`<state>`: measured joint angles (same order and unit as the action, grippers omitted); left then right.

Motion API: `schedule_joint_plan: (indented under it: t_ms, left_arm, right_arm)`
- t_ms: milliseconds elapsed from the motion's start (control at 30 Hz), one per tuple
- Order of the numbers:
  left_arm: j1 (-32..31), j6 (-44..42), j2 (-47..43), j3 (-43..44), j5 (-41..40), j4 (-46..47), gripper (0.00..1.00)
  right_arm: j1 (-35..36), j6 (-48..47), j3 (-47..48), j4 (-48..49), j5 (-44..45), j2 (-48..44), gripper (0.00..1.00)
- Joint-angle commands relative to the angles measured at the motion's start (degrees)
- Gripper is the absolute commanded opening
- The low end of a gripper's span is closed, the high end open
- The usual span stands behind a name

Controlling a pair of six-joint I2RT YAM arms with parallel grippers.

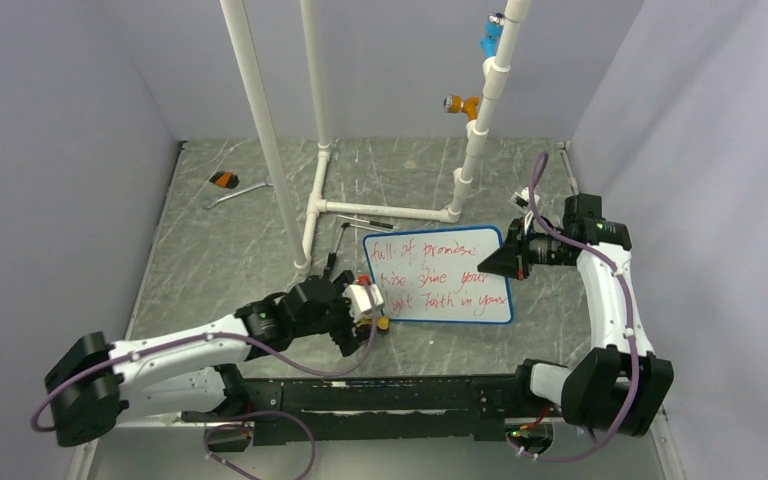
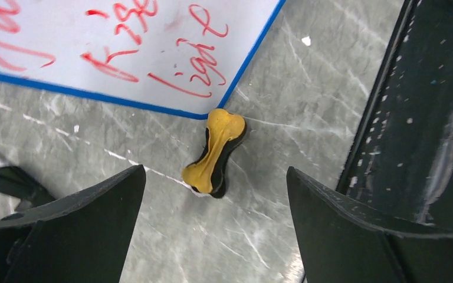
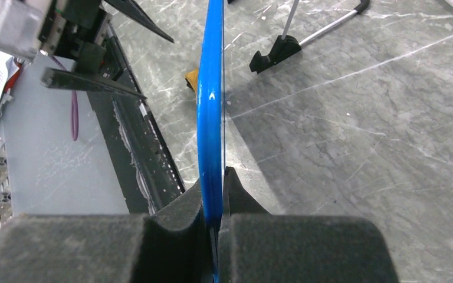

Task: Erase the whiteboard
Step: Pick up the whiteboard eraser from the center of the board.

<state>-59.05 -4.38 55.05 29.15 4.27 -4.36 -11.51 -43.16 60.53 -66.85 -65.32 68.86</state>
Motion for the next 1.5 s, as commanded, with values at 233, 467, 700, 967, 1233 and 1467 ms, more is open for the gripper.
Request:
schedule_joint_plan:
  t_ms: [233, 467, 700, 967, 1233, 1467]
  left_arm:
    - [2.9, -19.0, 20.7, 10.3, 10.9, 4.6, 0.72]
    - [4.9, -18.6, 28.5, 12.6, 15.7, -0.4, 0.59]
    - [4.9, -17.8, 31.2, 10.4, 11.7, 2.0, 0.54]
    - [4.7, -16.1, 33.0, 11.3, 8.6, 2.3, 0.37]
    - [4.1, -10.7, 30.0, 6.6, 9.0, 6.7, 0.0]
    - [4.0, 12.2, 8.5, -3.3, -0.3, 13.4, 0.0]
  right_arm:
    - [-0.8, 1.3, -1.0, 6.3, 0.5, -0.7, 0.0]
    - [-1.2, -0.9, -0.8, 4.1, -1.0, 0.4, 0.0]
    - [-1.5, -2.6, -0.4, 2.1, -1.8, 1.8, 0.0]
    - [-1.7, -3.0, -0.5, 1.7, -2.1, 2.0, 0.0]
    - [-1.8, -3.2, -0.7, 2.0, -1.2, 1.8, 0.0]
    - [-1.5, -0.2, -3.0, 6.1, 1.2, -0.6, 0.0]
